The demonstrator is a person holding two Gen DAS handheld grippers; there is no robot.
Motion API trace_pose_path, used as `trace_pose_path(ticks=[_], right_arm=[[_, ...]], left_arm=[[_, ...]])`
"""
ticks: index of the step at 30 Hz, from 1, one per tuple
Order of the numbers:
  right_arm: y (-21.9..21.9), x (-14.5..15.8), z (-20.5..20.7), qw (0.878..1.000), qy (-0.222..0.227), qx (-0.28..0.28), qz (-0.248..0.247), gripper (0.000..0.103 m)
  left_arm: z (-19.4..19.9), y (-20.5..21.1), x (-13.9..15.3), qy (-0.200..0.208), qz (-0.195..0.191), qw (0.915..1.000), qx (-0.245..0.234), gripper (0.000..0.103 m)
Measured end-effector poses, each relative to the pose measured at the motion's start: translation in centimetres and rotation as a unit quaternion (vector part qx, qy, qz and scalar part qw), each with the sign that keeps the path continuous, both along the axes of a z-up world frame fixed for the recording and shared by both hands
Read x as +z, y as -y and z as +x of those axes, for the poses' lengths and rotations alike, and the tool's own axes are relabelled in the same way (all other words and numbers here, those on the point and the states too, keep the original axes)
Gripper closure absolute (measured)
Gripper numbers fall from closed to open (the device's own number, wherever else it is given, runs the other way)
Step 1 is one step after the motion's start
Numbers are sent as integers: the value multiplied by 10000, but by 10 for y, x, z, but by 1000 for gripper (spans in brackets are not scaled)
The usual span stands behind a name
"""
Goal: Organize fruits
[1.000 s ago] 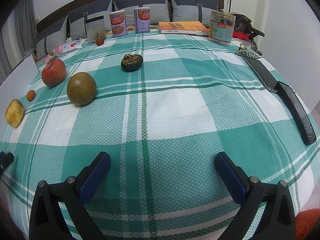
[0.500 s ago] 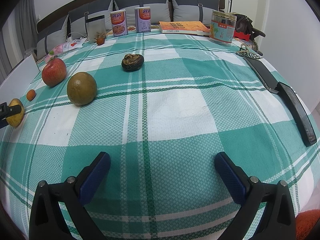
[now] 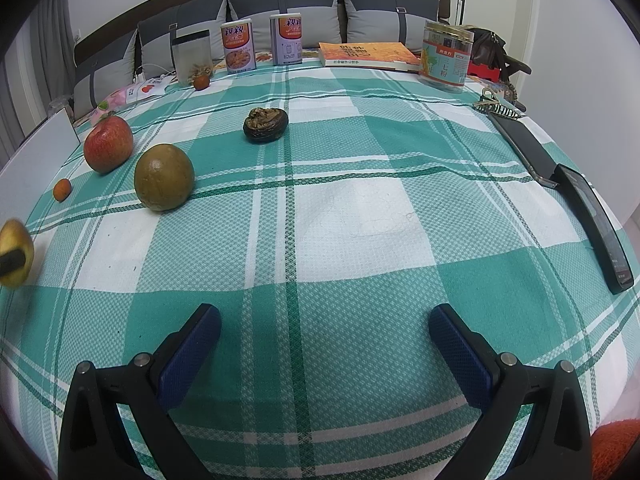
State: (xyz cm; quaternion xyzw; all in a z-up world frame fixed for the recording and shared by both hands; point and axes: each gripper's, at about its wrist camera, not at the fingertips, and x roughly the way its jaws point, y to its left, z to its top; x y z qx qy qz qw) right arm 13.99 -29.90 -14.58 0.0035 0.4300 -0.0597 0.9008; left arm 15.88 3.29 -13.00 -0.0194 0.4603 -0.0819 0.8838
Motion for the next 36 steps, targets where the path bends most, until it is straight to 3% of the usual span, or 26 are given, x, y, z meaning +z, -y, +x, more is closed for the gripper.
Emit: trace_pose_path(ticks=[4,7,8,11,14,18,19,21,25,26,27,32,36], right_arm=[[0,0,0,10000,1,5,3,0],[4,3,1,9998,-79,134,118,0],[9,6,3,9994,-111,160,286,0],[35,32,12,9919,427,-49,1194,0],[34,50,59,9909,267,208,1307,0],[14,57,129,9938,107,733,824,8],[8,53,143,9941,12,810,727,10],[-2,41,169,9928,-243,968,664,27],[-21,12,196,9887,-709,1247,430,32],[-23,8,198,9885,-760,1262,342,41],[-25,8,197,9893,-616,1317,144,61],[-11,16,187,9897,-586,1265,311,61],[14,36,154,9906,-617,988,723,61]], left_arm=[[-7,1,-10,20,25,9999,134,32],[-11,3,-10,54,168,9997,194,24],[-13,2,-10,75,158,9997,190,22],[-23,1,-9,127,74,9998,138,19],[-29,0,-10,119,46,9999,94,19],[-34,0,-2,151,-78,9998,76,19],[-34,0,0,168,-95,9998,77,19],[-36,-3,5,212,-126,9997,82,19],[-40,-6,8,204,-147,9996,105,19],[-41,-7,8,198,-142,9996,116,19],[-41,-8,8,186,-144,9996,130,19],[-42,-6,7,171,-176,9996,127,19],[-49,0,12,241,-210,9995,16,19]])
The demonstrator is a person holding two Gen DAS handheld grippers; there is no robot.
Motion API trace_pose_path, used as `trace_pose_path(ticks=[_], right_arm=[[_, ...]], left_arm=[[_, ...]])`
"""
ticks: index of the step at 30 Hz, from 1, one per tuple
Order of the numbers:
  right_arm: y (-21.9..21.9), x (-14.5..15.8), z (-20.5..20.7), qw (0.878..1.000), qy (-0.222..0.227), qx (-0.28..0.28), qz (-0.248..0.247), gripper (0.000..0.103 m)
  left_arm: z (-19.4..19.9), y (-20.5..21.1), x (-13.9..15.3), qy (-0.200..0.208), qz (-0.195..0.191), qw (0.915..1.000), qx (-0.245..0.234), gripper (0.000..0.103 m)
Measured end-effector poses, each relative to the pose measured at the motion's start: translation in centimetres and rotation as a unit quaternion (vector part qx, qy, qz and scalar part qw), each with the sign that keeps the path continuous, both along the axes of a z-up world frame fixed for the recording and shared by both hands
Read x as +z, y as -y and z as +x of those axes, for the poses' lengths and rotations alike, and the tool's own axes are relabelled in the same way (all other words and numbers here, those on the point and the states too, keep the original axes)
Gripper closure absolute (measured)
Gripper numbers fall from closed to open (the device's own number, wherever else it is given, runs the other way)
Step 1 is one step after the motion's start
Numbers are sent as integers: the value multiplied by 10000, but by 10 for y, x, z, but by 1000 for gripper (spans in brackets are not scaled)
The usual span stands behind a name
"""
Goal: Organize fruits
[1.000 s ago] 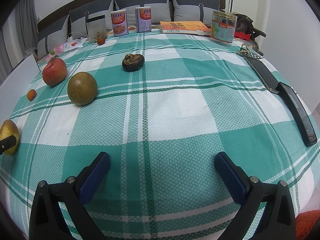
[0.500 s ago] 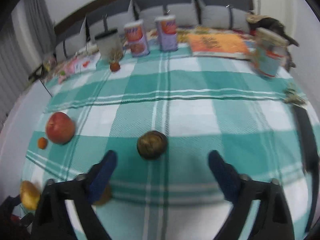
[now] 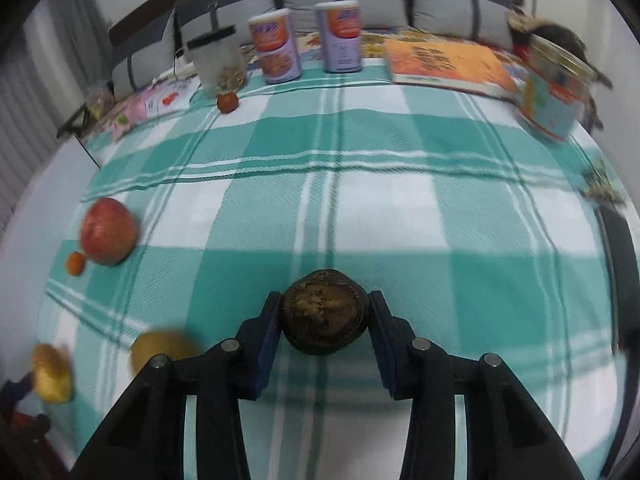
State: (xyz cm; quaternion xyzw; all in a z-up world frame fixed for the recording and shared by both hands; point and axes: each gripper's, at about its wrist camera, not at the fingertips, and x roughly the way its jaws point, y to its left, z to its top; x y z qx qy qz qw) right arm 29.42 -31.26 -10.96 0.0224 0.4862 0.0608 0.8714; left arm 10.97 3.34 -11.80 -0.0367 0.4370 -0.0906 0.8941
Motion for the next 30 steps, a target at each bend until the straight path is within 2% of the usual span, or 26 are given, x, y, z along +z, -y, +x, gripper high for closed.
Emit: trace_pose_path(ticks=[4,8,12,14,16,18,21,24,30], right_arm=[[11,12,-62,9989,-134,-217,402,61],[-11,3,-129,9978,-166,-131,633,61],[-45,-8,-171,9990,48,167,420,60],[-60,-12,-180,9991,221,334,130,59],[-65,-15,-182,9987,277,429,-2,48],[-66,-15,-184,9986,320,417,-70,25],[-63,-10,-190,9982,479,346,-18,15],[-64,-10,-194,9977,561,350,-178,14],[-62,-20,-191,9987,391,284,-189,14]], left_arm=[[-7,8,-2,15,75,9999,-66,19],[-11,7,-8,-5,103,9999,85,19],[-16,3,-15,-12,266,9996,118,19],[-17,1,-18,-19,311,9994,129,19],[-18,-1,-21,-42,339,9993,152,19],[-19,-2,-23,-69,339,9993,148,19],[-21,-2,-27,-109,373,9992,95,19],[-21,-1,-32,-173,402,9990,73,19],[-21,3,-35,-164,533,9984,6,16]])
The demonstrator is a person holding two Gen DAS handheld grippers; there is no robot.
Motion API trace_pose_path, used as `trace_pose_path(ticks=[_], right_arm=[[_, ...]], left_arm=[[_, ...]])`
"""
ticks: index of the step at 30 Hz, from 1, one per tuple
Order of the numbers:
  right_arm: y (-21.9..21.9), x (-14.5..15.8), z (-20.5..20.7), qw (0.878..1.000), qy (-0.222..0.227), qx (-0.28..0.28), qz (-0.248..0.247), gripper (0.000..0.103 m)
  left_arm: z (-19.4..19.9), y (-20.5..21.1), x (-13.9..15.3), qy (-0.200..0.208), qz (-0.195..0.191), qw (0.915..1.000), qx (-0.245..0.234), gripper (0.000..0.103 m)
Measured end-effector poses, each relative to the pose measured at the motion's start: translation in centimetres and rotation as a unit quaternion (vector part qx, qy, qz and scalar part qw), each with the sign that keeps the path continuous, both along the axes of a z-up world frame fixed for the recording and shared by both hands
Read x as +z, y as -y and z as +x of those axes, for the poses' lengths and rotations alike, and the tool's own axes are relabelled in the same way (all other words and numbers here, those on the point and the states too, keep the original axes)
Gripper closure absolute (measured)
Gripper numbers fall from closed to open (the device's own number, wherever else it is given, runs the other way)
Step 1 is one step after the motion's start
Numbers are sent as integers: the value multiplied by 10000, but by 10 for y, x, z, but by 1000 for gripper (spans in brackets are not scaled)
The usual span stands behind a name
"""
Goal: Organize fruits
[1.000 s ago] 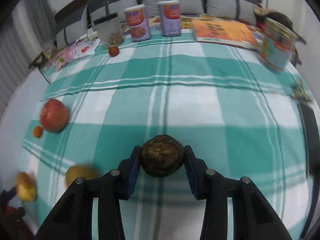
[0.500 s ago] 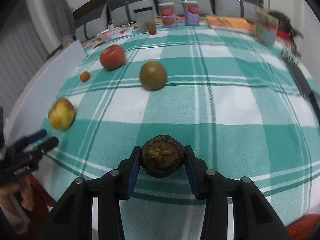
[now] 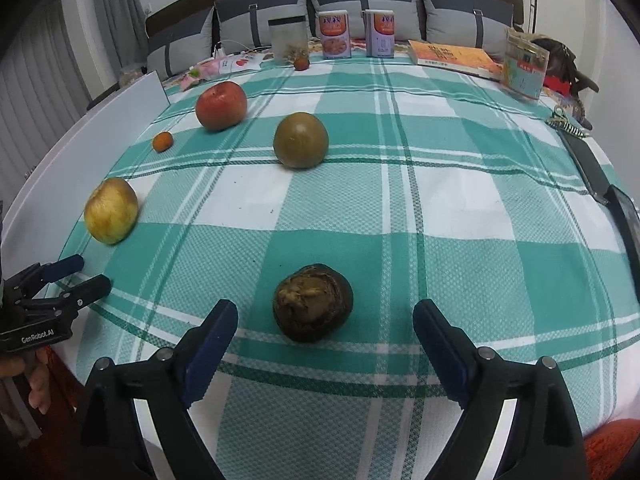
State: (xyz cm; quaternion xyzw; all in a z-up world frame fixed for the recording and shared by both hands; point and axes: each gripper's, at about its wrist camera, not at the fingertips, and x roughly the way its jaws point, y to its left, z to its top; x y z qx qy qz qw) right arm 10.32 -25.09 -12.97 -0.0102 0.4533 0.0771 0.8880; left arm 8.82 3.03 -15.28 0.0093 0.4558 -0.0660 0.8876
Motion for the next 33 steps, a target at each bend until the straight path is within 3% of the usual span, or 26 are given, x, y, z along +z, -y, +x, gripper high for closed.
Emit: trace_pose_path(ticks=[13,26,29,33], right_arm=[[3,-10,1,9999,-107,-8,-95,13],[-3,-14,-3,9995,-102,136,-275,6],[7,-8,-5,9999,-60,37,90,6],[36,0,-8,9977,29,-264,625,6]], left_arm=[[-1,3,-3,15,145,9999,-79,11],[0,4,-5,14,172,9998,-66,7],[2,0,-2,-93,66,9999,-102,7],[2,-13,7,-63,-417,9991,-45,8]])
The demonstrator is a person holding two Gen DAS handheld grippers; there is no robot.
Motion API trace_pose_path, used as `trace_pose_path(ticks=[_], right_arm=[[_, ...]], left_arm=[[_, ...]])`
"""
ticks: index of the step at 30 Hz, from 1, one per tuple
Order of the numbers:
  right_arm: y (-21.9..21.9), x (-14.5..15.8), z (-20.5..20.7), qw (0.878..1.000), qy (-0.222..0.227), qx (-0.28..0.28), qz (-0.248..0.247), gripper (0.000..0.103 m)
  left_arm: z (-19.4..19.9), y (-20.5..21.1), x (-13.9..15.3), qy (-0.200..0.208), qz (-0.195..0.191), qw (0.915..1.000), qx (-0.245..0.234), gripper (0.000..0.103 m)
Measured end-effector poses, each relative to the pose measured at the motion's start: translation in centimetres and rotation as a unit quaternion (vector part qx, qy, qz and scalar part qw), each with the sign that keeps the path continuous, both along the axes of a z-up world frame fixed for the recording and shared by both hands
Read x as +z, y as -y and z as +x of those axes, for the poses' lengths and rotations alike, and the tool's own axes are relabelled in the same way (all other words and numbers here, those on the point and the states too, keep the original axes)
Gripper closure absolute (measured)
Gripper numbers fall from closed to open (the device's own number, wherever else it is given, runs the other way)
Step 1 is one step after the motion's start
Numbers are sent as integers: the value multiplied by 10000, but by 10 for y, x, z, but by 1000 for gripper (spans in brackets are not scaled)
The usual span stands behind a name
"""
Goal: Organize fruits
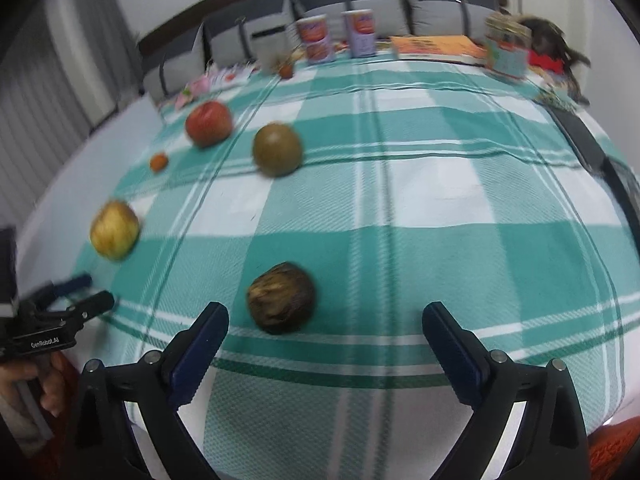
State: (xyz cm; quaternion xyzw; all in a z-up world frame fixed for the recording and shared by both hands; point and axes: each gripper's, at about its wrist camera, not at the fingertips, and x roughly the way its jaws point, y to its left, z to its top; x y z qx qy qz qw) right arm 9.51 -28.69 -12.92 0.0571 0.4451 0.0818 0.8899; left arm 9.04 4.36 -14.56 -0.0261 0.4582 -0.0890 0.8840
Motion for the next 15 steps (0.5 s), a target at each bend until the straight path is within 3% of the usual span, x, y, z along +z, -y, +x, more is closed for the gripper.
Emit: trace_pose_path(ticks=[6,9,15], right_arm=[[7,2,-1,9997,-61,92,237,6],[-3,3,-1,9992,-61,341,206,6],[-15,6,9,9971,-210,670,287,9]], left_arm=[[11,-1,11,92,-48,9999,-121,8],[29,1,13,-62,-87,9999,-107,8],[55,18,7,-273,507,9982,-167,9]])
